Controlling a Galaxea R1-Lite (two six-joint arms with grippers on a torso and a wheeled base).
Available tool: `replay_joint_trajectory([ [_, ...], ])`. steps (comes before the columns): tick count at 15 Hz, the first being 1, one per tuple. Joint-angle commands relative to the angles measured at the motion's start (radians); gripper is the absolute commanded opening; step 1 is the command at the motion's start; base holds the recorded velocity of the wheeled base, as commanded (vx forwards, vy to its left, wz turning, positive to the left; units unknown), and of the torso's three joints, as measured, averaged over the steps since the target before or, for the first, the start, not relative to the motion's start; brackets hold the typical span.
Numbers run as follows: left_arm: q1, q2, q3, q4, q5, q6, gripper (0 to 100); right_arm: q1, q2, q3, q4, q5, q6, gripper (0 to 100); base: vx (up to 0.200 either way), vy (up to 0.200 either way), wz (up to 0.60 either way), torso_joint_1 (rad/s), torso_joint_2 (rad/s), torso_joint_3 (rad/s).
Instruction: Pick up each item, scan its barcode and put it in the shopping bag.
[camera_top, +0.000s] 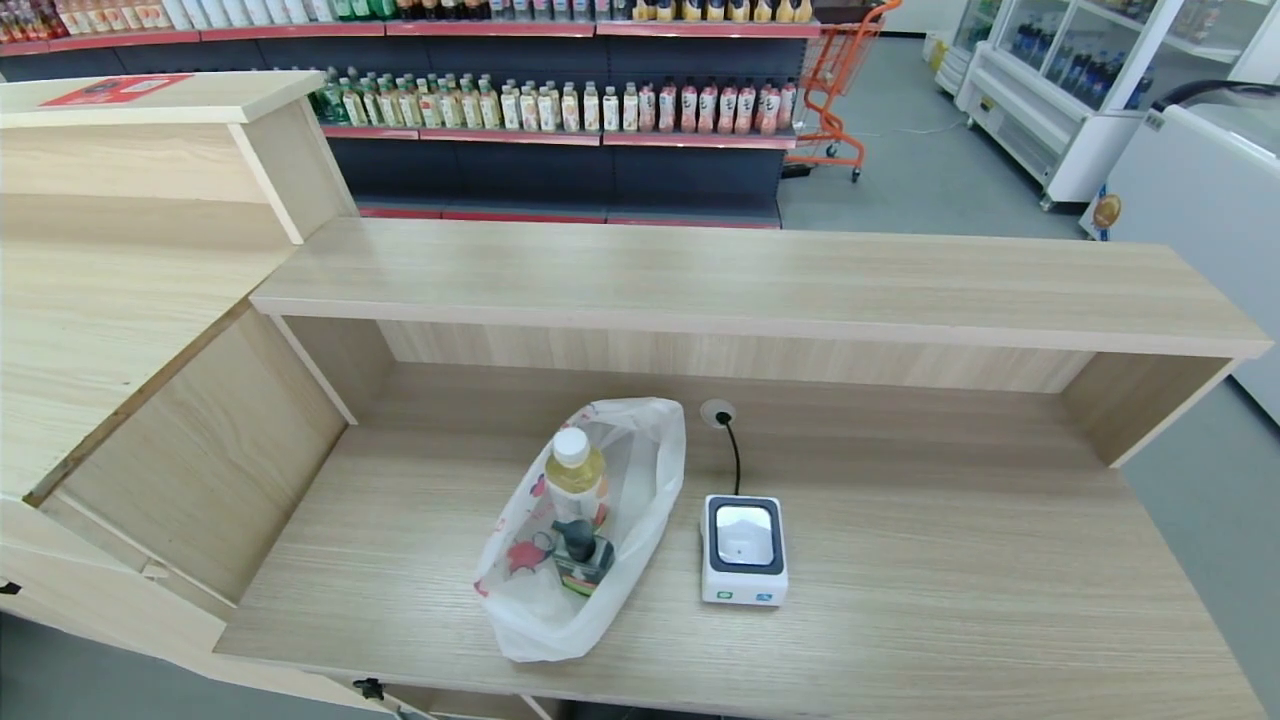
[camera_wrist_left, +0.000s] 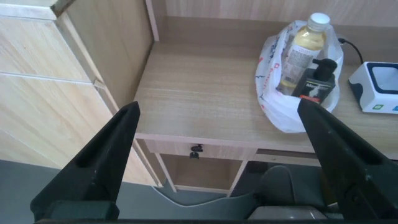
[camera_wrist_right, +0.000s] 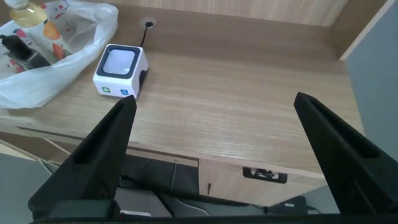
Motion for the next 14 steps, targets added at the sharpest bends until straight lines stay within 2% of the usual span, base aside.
replay_joint_trajectory([
  [1,0.0,0.0,0.0,0.0,0.0,-0.002,100,-0.001,0.004,0.0,0.0,0.0,0.0,100,0.0,-0.2,0.0,0.007,0.0,-0.007],
  [2,0.0,0.0,0.0,0.0,0.0,-0.002,100,-0.001,0.004,0.0,0.0,0.0,-0.001,100,0.0,-0.2,0.0,0.002,0.0,0.002],
  [6,0.0,0.0,0.0,0.0,0.0,-0.002,100,0.001,0.004,0.0,0.0,0.0,0.003,100,0.0,0.0,0.0,0.0,0.0,0.0],
  [7,0.0,0.0,0.0,0.0,0.0,-0.002,100,0.001,0.004,0.0,0.001,0.0,0.005,0,0.0,0.0,0.0,0.0,0.0,0.0],
  [14,0.0,0.0,0.0,0.0,0.0,-0.002,100,-0.001,0.004,0.0,0.001,-0.001,0.023,0,0.0,0.0,0.0,0.0,0.0,0.0],
])
